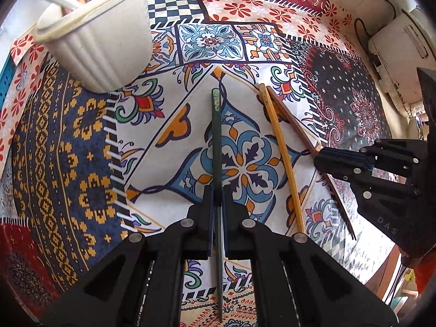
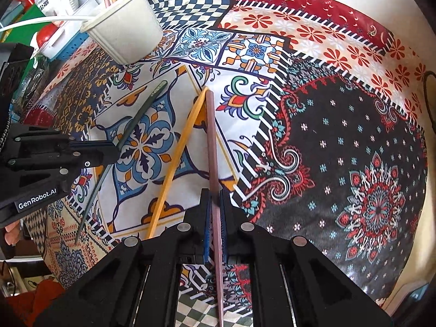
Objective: Organize utensils
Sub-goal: 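Grasp a green stick with the left tool while the right tool grasps a pink chopstick, then lift the green stick with the left tool while the right tool lifts the pink chopstick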
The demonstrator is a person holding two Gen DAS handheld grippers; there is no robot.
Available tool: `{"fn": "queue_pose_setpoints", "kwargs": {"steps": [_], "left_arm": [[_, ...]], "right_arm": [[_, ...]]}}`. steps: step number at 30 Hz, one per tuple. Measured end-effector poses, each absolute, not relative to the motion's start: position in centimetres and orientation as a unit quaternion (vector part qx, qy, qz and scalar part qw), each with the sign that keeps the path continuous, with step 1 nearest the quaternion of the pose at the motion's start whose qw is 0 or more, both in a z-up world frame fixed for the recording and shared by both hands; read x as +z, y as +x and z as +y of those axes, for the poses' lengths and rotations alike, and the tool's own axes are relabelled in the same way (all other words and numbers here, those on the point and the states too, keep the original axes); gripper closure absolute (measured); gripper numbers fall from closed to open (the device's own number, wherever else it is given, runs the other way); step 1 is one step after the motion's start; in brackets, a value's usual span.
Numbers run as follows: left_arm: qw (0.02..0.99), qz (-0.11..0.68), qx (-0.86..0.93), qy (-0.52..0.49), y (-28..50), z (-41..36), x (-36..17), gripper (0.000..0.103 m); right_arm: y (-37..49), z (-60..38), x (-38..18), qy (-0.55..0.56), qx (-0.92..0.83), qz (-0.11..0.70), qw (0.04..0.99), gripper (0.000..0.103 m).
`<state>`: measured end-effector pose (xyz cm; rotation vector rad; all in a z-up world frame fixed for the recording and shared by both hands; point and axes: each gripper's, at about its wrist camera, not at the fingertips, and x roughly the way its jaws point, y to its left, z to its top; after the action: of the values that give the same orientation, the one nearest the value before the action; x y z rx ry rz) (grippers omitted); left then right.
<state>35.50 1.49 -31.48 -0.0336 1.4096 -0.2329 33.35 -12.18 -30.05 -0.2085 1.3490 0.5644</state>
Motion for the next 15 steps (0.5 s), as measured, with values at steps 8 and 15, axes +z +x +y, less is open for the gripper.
{"fn": "queue_pose_setpoints", "kwargs": {"steps": [8, 15], "left_arm": [[0.761, 0.638, -0.118, 0.001, 37.2, 0.8, -31.6, 0.097], [0.765, 0.634, -0.113, 0.018, 38.0, -0.9, -31.9, 0.099]], "right_arm": [[35.1, -10.1, -30.2, -0.104, 0.275, 0.619, 0.728, 0.098], [36.3, -9.3, -30.2, -0.095, 0.272, 0.622, 0.728, 0.098]]}}
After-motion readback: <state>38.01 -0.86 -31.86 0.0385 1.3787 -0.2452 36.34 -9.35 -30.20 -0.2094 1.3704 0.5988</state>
